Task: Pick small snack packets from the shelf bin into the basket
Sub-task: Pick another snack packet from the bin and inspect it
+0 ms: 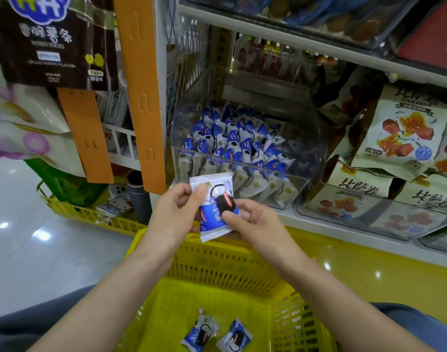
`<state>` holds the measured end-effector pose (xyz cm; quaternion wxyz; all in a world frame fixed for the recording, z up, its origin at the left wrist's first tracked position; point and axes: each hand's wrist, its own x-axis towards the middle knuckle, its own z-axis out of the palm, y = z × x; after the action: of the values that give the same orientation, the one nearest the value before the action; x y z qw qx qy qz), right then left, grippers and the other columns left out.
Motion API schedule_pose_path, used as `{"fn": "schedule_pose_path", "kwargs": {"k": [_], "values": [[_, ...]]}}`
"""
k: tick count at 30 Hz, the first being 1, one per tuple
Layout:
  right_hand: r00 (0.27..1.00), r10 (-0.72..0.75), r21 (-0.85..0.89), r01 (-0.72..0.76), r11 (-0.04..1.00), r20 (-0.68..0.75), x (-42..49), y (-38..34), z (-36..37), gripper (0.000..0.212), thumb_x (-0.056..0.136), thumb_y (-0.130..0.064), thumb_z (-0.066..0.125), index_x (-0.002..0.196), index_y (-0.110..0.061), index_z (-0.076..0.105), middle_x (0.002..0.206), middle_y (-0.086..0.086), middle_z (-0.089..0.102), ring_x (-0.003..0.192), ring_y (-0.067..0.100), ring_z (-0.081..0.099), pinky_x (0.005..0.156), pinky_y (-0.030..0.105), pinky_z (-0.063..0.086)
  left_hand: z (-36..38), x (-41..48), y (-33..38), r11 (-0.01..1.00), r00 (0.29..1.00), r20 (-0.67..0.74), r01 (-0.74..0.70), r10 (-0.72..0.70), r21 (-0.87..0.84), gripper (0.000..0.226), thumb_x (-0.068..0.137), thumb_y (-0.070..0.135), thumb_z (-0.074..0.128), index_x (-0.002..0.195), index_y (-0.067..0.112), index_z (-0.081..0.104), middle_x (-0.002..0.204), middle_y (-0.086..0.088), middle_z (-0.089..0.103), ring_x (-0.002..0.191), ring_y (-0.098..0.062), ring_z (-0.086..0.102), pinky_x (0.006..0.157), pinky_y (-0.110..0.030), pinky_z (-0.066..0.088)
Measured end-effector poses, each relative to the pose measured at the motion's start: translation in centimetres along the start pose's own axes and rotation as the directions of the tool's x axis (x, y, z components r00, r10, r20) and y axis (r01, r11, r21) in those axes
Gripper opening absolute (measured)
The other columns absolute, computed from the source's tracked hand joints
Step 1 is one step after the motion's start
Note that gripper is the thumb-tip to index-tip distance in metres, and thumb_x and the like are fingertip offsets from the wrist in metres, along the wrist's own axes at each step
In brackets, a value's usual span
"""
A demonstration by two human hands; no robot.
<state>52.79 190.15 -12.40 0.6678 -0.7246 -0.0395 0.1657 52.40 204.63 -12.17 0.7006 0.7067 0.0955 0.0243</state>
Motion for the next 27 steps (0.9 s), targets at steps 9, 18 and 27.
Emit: {"fn": "schedule_pose_path", "kwargs": {"k": [9, 18, 27], "values": [[0.994, -0.1, -0.032, 0.098, 0.995, -0.048, 0.2, -0.6, 0.3, 0.019, 0.094, -0.014, 0.049, 0.112, -0.014, 0.058, 0.111, 0.005, 0.068, 0.1, 0.012, 0.063, 0.087, 0.023, 0.05, -0.2, 0.3, 0.8, 0.995, 0.989, 0.136, -0.065, 0.055, 0.071, 0.023, 0.083, 0.019, 0.067, 0.102, 0.026, 0.057, 0.098, 0.008, 0.064, 0.087, 0.0, 0.059, 0.068, -0.009, 0.049], [0.972, -0.235, -0.259, 0.228, 0.939, 0.003, 1.7, -5.3, -0.8, 0.017, 0.079, -0.014, 0.068, 0.095, -0.02, 0.064, 0.084, -0.006, 0.072, 0.074, 0.005, 0.067, 0.065, 0.017, 0.054, -2.9, 1.6, 2.2, 0.989, 0.981, 0.148, -0.137, 0.127, 0.062, 0.029, 0.079, 0.022, 0.071, 0.104, 0.031, 0.061, 0.094, 0.012, 0.068, 0.082, 0.003, 0.064, 0.067, -0.012, 0.052], [0.967, -0.252, -0.171, 0.254, 0.952, 0.032, 3.8, -4.9, 3.0, 0.029, 0.077, -0.014, 0.071, 0.102, -0.012, 0.056, 0.087, 0.006, 0.073, 0.077, 0.017, 0.07, 0.07, 0.03, 0.058, -2.7, 2.1, 2.2, 0.924, 0.999, 0.017, -0.032, 0.041, -0.381, 0.058, 0.052, 0.042, 0.074, 0.105, 0.018, 0.064, 0.097, -0.002, 0.073, 0.094, -0.017, 0.069, 0.089, -0.041, 0.052]]}}
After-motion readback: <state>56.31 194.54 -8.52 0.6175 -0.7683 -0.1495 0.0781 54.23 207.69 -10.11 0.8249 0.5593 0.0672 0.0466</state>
